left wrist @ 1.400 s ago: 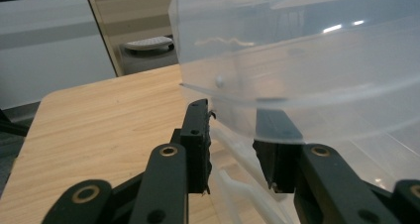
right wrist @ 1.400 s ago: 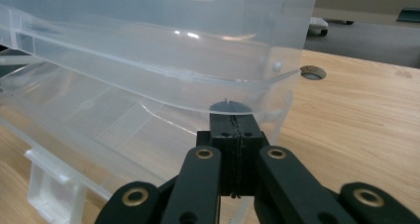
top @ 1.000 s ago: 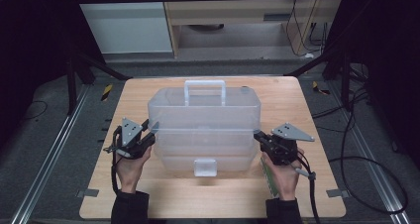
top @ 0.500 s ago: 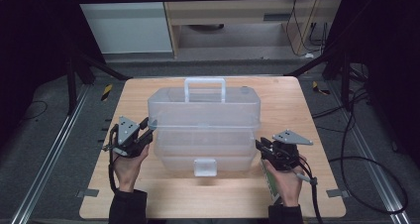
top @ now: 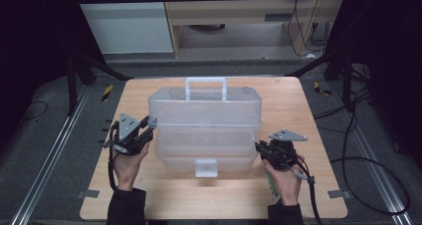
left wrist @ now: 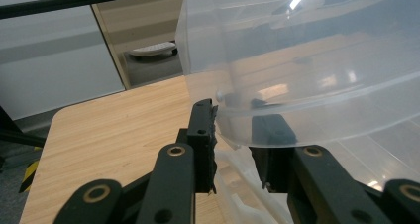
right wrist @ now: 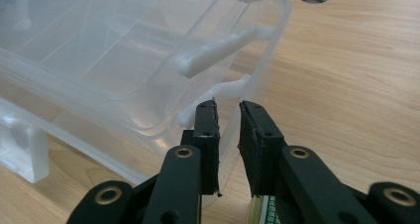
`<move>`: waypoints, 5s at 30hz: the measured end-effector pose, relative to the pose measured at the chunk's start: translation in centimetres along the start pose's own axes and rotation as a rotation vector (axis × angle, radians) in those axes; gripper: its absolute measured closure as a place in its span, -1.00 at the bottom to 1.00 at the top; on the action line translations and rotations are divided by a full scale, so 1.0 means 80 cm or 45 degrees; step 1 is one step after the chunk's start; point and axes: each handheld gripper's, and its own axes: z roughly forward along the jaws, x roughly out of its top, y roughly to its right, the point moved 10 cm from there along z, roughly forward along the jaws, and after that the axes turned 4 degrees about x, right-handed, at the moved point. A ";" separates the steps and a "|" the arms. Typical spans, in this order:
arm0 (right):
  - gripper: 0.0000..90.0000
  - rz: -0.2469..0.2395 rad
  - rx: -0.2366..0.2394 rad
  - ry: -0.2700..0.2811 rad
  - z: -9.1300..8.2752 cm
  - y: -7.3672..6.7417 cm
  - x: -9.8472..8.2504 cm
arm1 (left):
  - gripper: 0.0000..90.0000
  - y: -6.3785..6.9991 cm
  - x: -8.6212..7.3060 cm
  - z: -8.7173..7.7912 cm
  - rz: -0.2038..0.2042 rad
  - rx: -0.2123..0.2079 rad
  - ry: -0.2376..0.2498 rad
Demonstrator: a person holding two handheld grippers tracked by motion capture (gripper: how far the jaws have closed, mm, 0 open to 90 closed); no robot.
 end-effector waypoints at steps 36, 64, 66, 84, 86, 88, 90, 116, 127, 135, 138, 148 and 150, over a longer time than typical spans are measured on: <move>0.80 -0.012 0.053 -0.163 0.005 -0.003 0.005 | 0.63 -0.015 0.033 0.019 -0.001 -0.007 -0.051; 0.80 -0.042 0.053 -0.136 0.007 0.001 0.006 | 0.74 -0.028 0.072 0.045 0.002 0.030 -0.062; 0.80 -0.041 0.054 -0.137 0.007 0.001 0.006 | 0.74 -0.030 0.074 0.048 -0.009 0.022 -0.068; 0.77 -0.050 0.050 -0.129 0.009 0.002 0.006 | 0.74 -0.037 0.092 0.066 -0.034 0.012 -0.081; 0.77 -0.049 0.046 -0.129 0.009 0.002 0.006 | 0.73 -0.038 0.094 0.069 -0.022 0.020 -0.085; 0.77 -0.049 0.045 -0.130 0.009 0.002 0.006 | 0.73 -0.039 0.096 0.072 -0.003 0.027 -0.085; 0.77 -0.049 0.046 -0.129 0.009 0.002 0.006 | 0.73 -0.040 0.098 0.075 0.003 0.031 -0.088; 0.76 -0.061 0.038 -0.126 0.010 0.003 0.006 | 0.72 -0.055 0.125 0.130 0.005 0.082 -0.114; 0.76 -0.072 0.032 -0.119 0.011 0.002 0.006 | 0.71 -0.060 0.128 0.151 -0.006 0.087 -0.107; 0.76 -0.073 0.032 -0.113 0.011 0.002 0.006 | 0.70 -0.064 0.128 0.163 -0.024 0.088 -0.104; 0.76 -0.075 0.031 -0.113 0.011 0.002 0.006 | 0.70 -0.065 0.128 0.169 -0.027 0.095 -0.115; 0.75 -0.078 0.037 -0.112 0.011 0.002 0.006 | 0.69 -0.069 0.128 0.189 -0.043 0.103 -0.156; 0.75 -0.076 0.037 -0.113 0.011 0.002 0.006 | 0.69 -0.071 0.128 0.192 -0.055 0.094 -0.159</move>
